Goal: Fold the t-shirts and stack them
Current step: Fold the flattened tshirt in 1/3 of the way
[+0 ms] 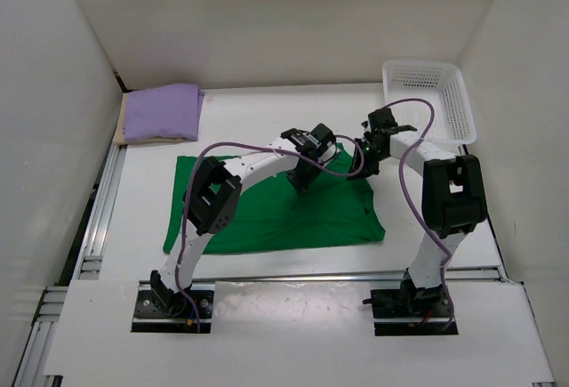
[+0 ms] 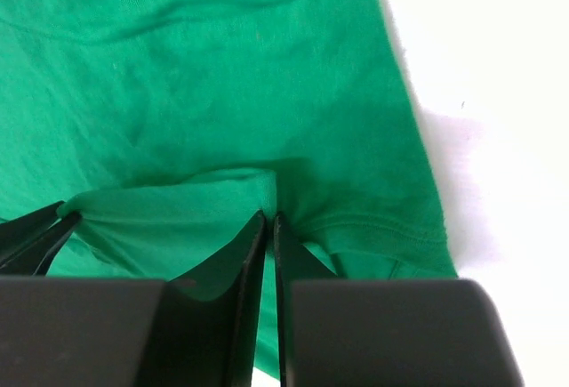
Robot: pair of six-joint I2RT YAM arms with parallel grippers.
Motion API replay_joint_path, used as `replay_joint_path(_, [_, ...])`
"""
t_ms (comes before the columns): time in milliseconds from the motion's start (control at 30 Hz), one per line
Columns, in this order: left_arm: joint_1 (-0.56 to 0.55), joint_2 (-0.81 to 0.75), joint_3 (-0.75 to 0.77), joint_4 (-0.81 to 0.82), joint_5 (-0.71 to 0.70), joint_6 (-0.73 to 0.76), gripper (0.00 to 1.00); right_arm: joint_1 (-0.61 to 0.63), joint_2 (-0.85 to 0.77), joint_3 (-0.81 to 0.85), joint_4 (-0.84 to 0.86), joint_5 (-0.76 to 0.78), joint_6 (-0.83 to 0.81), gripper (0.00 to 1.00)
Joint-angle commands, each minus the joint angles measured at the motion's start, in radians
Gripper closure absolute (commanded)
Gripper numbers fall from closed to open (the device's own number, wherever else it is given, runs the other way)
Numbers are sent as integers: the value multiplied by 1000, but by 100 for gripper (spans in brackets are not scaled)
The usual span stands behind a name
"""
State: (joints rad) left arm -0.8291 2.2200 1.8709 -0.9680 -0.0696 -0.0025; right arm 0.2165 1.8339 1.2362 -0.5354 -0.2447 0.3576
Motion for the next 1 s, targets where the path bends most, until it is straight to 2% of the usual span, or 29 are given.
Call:
replay_joint_path(0, [4,-13,-25,6,-142,2,78,-2,13,74,-12,27,-22,88])
replay_joint_path(133, [4,-22,-49,43,-231,2,73,-2,13,104,-12,38,-31,86])
replay_joint_path(200, [4,-22,-49,43,-242,2,70,-2,13,105,-23,53,-42,81])
replay_joint_path(267, [4,-31,-49,43,-242,2,46,-2,13,115,-34,62,-42,73])
replay_joint_path(367, [4,-54,-58,43,-233,2,0,-2,-10,115,-44,62,-42,63])
replay_joint_path(433, [4,-72,-67,43,-233,2,0,-2,-64,92,-67,74,-29,54])
replay_joint_path(467, [4,-98,-79,43,-242,2,0,-2,-87,92,-84,93,-5,46])
replay_joint_path(567, [4,-198,-151,23,-295,2,0,-2,-189,22,-182,165,43,35])
replay_joint_path(633, [25,-273,-228,23,-356,2,0,-2,-290,-48,-243,200,96,31])
replay_joint_path(667, [39,-364,-275,23,-375,2,0,-2,-327,-142,-256,212,116,31])
replay_joint_path(733, [112,-466,-448,34,-397,2,0,-2,-438,-248,-267,222,167,29])
replay_joint_path(800, [230,-613,-609,34,-386,2,0,-2,-544,-394,-267,222,196,28])
replay_joint_path(867, [330,-730,-700,6,-355,2,0,7,-631,-469,-278,213,233,27])
replay_joint_path(900, [438,-761,-776,-9,-345,2,0,7,-656,-519,-278,213,245,27])
replay_joint_path(967, [549,-812,-850,-52,-303,2,0,17,-706,-556,-278,213,271,27])
